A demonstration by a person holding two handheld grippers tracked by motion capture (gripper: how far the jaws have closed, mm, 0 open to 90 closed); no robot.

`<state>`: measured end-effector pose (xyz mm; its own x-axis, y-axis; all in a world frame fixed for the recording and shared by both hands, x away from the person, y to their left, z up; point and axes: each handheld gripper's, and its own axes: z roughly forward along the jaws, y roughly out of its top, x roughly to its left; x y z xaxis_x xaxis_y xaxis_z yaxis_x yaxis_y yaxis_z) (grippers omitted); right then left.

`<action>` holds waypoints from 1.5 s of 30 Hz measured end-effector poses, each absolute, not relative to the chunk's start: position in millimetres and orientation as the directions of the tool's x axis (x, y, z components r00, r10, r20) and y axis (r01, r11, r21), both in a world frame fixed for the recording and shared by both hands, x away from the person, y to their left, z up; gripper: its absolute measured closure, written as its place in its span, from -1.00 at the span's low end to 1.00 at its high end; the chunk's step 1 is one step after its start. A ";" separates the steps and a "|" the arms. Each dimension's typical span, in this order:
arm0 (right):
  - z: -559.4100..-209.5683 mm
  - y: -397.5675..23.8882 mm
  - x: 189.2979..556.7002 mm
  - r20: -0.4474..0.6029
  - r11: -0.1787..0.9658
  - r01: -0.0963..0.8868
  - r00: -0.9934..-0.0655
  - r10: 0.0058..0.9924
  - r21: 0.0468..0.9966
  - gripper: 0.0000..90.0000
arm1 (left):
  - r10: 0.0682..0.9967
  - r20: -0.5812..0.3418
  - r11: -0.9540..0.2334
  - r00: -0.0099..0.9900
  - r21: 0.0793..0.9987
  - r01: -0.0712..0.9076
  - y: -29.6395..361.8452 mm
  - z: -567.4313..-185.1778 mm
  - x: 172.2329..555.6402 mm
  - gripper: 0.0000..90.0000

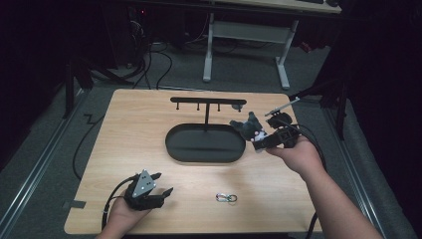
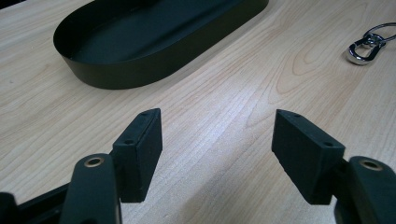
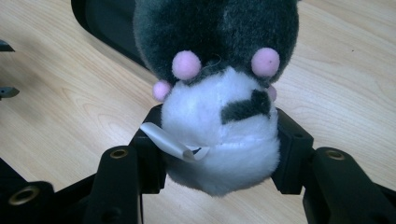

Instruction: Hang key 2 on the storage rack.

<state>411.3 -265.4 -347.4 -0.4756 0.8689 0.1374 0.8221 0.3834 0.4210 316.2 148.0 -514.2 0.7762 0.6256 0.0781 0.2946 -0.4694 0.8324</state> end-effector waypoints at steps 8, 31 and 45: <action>-335.4 -267.3 418.9 0.137 0.364 0.823 -0.461 0.877 0.437 0.08 | 0.622 0.074 -0.470 0.779 0.831 0.297 148.3 -514.9 315.6 -0.24; -330.3 -278.2 434.8 0.110 0.289 0.832 -0.381 0.918 0.473 0.07 | 0.617 0.077 -0.473 0.783 0.832 0.290 148.7 -514.2 315.7 -0.24; -383.7 -271.9 436.6 0.163 0.279 0.858 -0.378 0.911 0.431 0.07 | 0.609 0.081 -0.483 0.789 0.827 0.288 145.7 -515.7 314.7 -0.24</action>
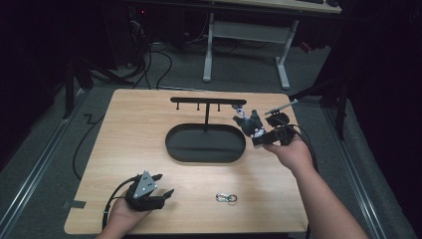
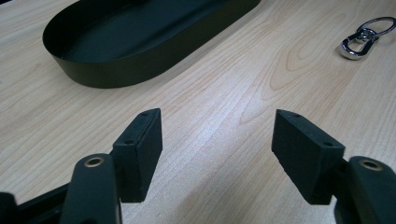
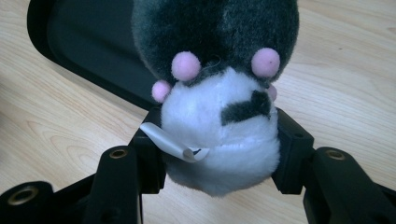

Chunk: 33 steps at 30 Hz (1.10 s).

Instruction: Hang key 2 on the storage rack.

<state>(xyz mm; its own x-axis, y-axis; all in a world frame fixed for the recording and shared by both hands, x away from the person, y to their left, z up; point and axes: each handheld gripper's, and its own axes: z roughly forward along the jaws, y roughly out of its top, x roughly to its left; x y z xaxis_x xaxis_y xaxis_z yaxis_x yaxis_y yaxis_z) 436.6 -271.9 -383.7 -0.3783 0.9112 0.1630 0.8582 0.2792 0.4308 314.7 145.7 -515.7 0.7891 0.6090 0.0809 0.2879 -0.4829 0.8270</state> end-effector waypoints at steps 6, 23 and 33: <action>-397.8 -262.6 442.5 0.166 0.294 0.851 -0.396 0.903 0.434 0.05 | 0.603 0.082 -0.489 0.794 0.824 0.286 145.6 -515.8 314.6 -0.24; -409.7 -250.9 445.7 0.145 0.314 0.833 -0.417 0.897 0.455 -0.11 | 0.592 0.084 -0.493 0.802 0.825 0.278 141.6 -516.1 315.0 -0.24; -408.9 -249.4 407.7 0.070 0.391 0.777 -0.484 0.872 0.494 0.17 | 0.592 0.081 -0.491 0.802 0.825 0.280 141.8 -515.8 315.1 -0.24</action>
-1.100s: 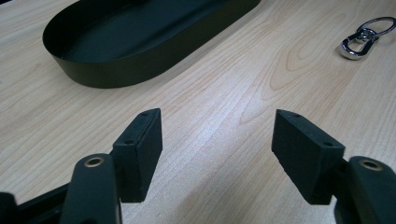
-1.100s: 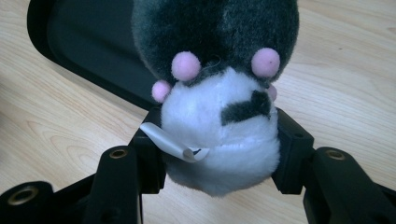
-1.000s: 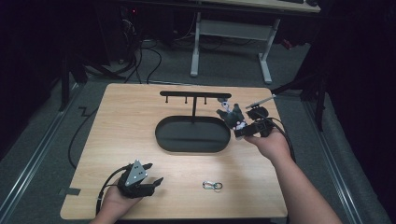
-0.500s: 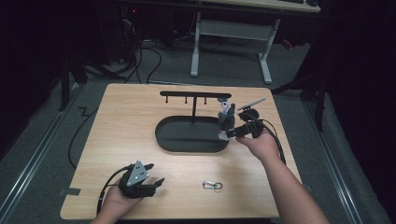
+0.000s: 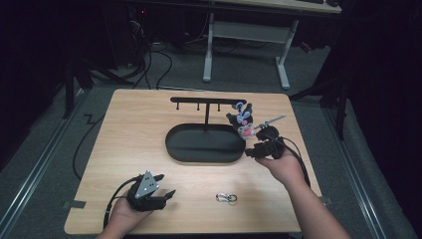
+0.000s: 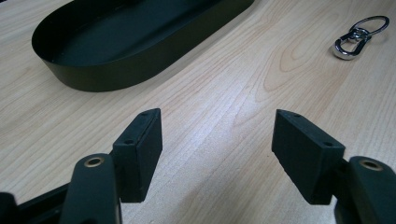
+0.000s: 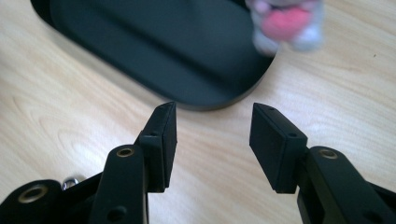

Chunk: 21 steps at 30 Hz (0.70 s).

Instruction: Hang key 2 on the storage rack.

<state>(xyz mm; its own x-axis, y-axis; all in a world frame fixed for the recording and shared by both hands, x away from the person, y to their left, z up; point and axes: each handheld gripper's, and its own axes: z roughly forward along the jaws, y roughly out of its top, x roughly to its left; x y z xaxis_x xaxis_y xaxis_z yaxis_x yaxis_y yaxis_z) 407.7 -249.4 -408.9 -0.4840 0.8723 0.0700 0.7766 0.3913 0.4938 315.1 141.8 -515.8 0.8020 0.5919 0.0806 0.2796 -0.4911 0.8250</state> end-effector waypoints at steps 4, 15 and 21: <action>-416.9 -252.3 391.4 0.075 0.386 0.760 -0.491 0.868 0.523 0.17 | 0.588 0.083 -0.497 0.805 0.822 0.278 141.1 -515.8 314.9 -0.24; -454.6 -257.7 354.1 0.134 0.346 0.732 -0.509 0.850 0.587 0.16 | 0.587 0.080 -0.495 0.806 0.823 0.279 140.2 -516.6 316.0 -0.24; -477.5 -259.2 341.3 0.161 0.328 0.727 -0.513 0.843 0.603 0.17 | 0.582 0.080 -0.488 0.809 0.831 0.269 139.7 -514.8 313.7 -0.24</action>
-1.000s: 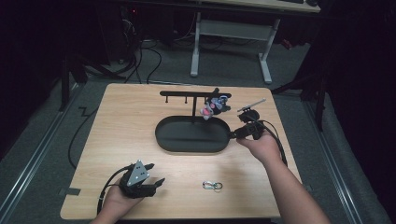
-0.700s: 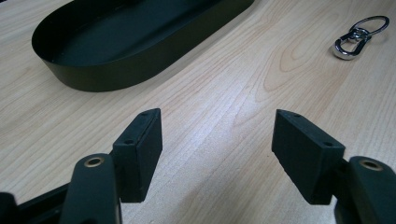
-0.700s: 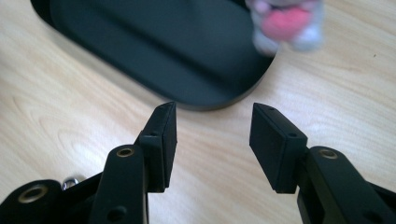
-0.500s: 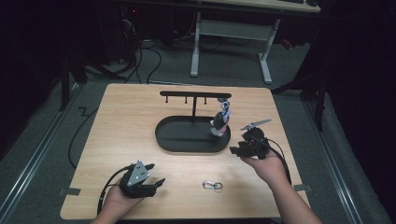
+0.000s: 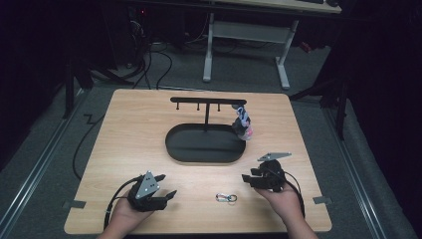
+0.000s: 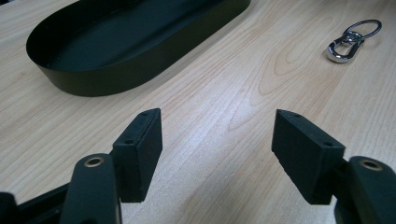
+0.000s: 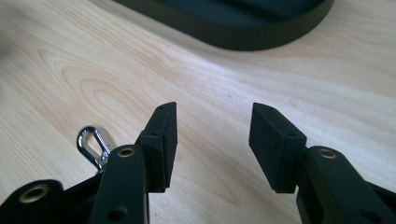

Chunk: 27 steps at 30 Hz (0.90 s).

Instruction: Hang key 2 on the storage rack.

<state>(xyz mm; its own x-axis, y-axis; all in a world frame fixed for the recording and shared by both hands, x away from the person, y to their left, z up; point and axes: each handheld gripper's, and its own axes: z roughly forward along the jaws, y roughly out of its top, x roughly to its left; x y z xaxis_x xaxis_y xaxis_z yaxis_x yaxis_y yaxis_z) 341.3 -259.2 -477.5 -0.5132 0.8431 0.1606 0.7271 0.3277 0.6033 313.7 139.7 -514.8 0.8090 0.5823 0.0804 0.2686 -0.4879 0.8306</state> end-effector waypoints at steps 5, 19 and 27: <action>-493.4 -261.6 326.1 0.156 0.317 0.700 -0.522 0.838 0.640 0.21 | 0.582 0.079 -0.484 0.810 0.834 0.267 138.9 -514.2 312.3 -0.24; -509.0 -255.5 284.5 0.220 0.257 0.650 -0.559 0.800 0.715 0.18 | 0.570 0.080 -0.494 0.818 0.829 0.263 133.3 -514.9 312.2 -0.24; -515.7 -233.3 282.9 0.187 0.349 0.634 -0.622 0.760 0.690 0.01 | 0.570 0.080 -0.496 0.818 0.827 0.265 135.0 -515.5 312.5 -0.23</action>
<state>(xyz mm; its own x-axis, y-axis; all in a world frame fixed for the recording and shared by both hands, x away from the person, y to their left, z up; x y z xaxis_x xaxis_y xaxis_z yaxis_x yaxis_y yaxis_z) 282.9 -233.3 -515.7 -0.6219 0.7604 0.1870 0.6338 0.3486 0.6905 312.5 135.0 -515.5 0.8175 0.5704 0.0799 0.2651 -0.4958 0.8270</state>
